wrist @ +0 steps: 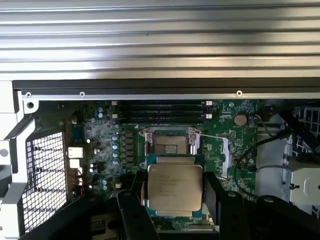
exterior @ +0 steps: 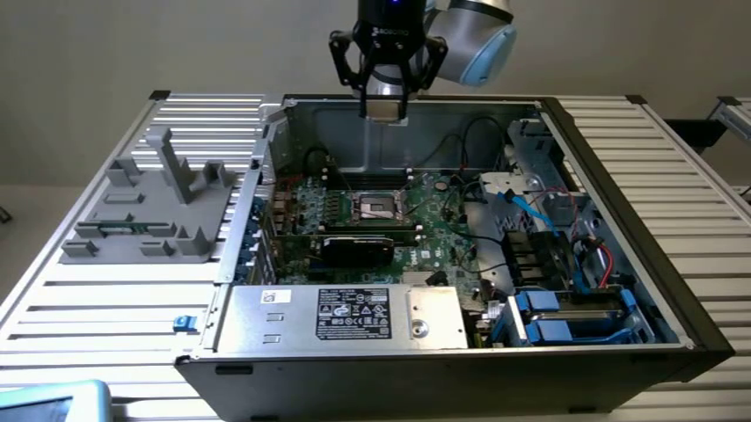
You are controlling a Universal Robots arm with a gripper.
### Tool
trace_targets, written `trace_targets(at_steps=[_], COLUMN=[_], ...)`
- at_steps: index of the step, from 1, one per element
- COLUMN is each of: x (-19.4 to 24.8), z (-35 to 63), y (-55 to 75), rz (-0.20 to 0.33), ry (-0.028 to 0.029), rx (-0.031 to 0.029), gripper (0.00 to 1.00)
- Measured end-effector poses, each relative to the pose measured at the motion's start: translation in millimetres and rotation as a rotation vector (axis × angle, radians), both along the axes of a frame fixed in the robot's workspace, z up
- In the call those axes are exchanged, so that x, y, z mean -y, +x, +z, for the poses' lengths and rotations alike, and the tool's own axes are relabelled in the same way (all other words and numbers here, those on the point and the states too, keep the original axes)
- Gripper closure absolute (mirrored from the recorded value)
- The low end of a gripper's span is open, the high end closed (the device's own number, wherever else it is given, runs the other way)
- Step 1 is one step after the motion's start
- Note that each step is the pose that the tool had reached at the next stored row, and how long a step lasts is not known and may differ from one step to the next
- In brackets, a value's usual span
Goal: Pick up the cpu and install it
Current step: 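Place the cpu into insertion slot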
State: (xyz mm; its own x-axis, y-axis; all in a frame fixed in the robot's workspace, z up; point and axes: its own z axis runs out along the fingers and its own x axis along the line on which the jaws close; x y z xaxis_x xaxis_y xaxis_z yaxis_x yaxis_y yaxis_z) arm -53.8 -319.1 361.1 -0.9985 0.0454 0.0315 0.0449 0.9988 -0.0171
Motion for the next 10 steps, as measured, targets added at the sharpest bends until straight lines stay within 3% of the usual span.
trace_targets(at_steps=[10], x=[0.0], z=[-0.5], y=[0.0], rz=[-0.169], ry=[0.0000], rx=[0.0000], gripper=[0.44])
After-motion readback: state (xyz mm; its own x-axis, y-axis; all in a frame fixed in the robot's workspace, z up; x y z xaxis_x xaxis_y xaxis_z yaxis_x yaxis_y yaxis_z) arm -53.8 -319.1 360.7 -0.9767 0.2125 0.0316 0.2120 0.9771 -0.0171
